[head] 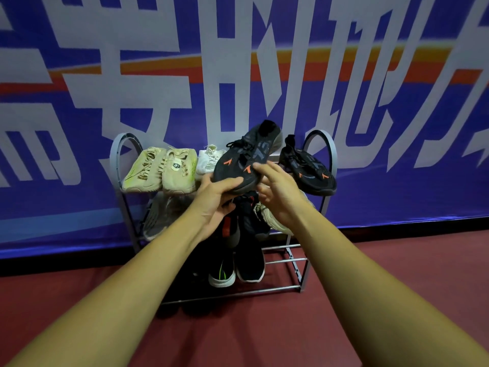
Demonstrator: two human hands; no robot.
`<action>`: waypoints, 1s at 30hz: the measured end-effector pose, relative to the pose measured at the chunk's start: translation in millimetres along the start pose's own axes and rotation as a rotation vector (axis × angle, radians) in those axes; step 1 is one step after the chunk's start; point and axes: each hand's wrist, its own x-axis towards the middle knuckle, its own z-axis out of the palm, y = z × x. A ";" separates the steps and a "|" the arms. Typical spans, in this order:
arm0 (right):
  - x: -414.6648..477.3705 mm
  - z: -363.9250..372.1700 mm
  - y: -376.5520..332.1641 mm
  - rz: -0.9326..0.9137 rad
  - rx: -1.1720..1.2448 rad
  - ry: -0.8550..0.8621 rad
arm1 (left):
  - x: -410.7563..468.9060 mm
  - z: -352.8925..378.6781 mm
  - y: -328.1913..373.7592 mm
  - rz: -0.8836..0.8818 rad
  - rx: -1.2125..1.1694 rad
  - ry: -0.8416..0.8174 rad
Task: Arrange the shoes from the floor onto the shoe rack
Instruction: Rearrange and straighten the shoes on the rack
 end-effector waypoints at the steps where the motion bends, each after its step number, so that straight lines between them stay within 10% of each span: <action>1: -2.0 0.6 1.6 -0.004 -0.029 0.008 | 0.1 2.8 -1.5 0.008 0.056 0.007; 17: -4.0 -37.1 4.9 0.012 0.295 0.203 | 17.4 53.4 -39.4 -0.021 0.039 0.025; 22: -3.3 -51.7 4.5 0.058 0.028 0.071 | 26.2 58.6 -42.4 -0.018 0.069 0.032; 30: 6.6 -63.8 8.6 -0.013 0.074 0.308 | 37.2 67.4 -50.6 -0.057 0.249 -0.042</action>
